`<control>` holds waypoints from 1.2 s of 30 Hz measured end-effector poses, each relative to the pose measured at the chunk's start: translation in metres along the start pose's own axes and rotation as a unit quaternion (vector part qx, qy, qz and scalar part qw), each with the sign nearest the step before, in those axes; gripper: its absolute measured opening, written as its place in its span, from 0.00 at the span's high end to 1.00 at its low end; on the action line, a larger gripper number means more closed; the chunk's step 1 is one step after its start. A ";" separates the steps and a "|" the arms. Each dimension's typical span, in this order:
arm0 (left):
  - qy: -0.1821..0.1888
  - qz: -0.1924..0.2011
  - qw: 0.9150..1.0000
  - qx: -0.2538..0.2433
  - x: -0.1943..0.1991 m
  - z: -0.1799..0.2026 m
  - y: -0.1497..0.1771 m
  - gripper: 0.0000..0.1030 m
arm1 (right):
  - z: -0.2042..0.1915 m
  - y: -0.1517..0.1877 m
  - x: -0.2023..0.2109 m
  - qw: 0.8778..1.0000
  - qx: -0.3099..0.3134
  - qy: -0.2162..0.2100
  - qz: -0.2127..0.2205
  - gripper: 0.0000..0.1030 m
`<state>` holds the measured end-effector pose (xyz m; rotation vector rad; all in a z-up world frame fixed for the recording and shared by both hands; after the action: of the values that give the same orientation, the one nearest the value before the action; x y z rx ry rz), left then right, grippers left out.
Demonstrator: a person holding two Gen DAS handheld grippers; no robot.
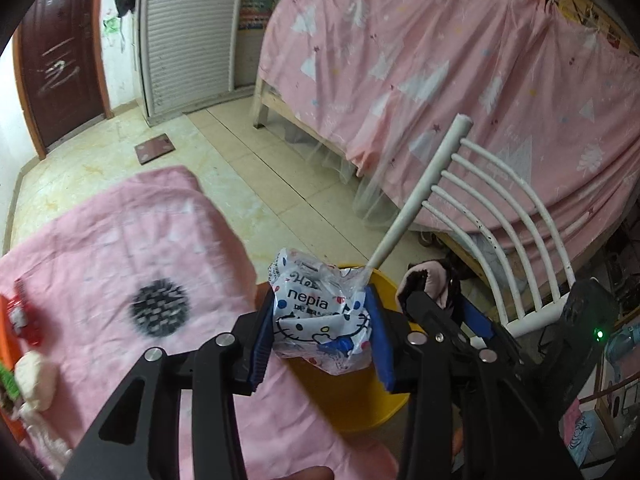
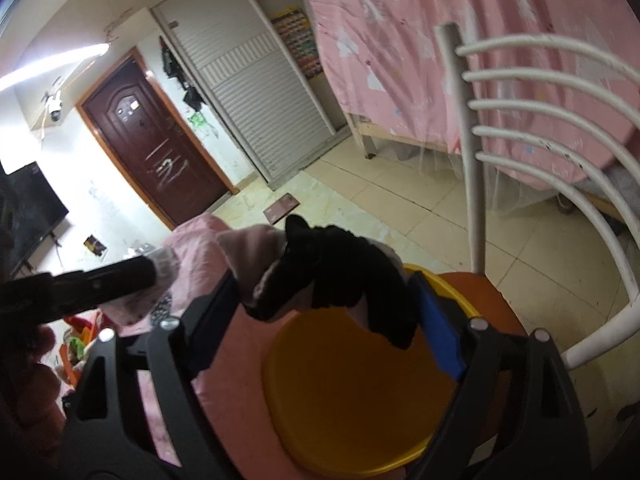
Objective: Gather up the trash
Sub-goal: 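Carry both held items to the yellow bin and open both tools, then move both tools back over the cluttered bed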
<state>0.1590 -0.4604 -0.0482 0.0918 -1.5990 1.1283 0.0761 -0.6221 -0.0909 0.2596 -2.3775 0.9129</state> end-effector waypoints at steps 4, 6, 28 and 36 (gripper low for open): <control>0.007 -0.017 1.000 0.007 -0.016 0.006 -0.001 0.31 | 0.018 -0.008 0.001 1.000 -0.028 -0.007 0.002 0.18; 0.006 -0.016 1.000 0.012 -0.017 0.006 -0.001 0.29 | 0.024 -0.012 0.001 0.999 -0.038 -0.010 0.003 0.18; -0.049 0.023 0.996 0.066 0.061 -0.064 0.028 0.29 | -0.049 0.005 0.011 0.998 0.035 -0.059 0.001 0.10; -0.128 0.026 0.989 0.073 0.117 -0.125 0.064 0.29 | -0.110 0.040 0.011 0.990 0.109 -0.086 -0.019 0.06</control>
<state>0.1675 -0.2827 -0.0042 0.3047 -1.7504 1.3156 0.1012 -0.5188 -0.0398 0.4849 -2.4176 1.1767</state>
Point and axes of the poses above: each gripper's, at about its wrist camera, not at the fingertips, and x roughly against the way its jaws point, z to its right, y to its underside, the point moved 6 cm from there along -x, roughly the way its jaws point, and after that the axes turned 13 degrees about -x, right-handed, at the moved point
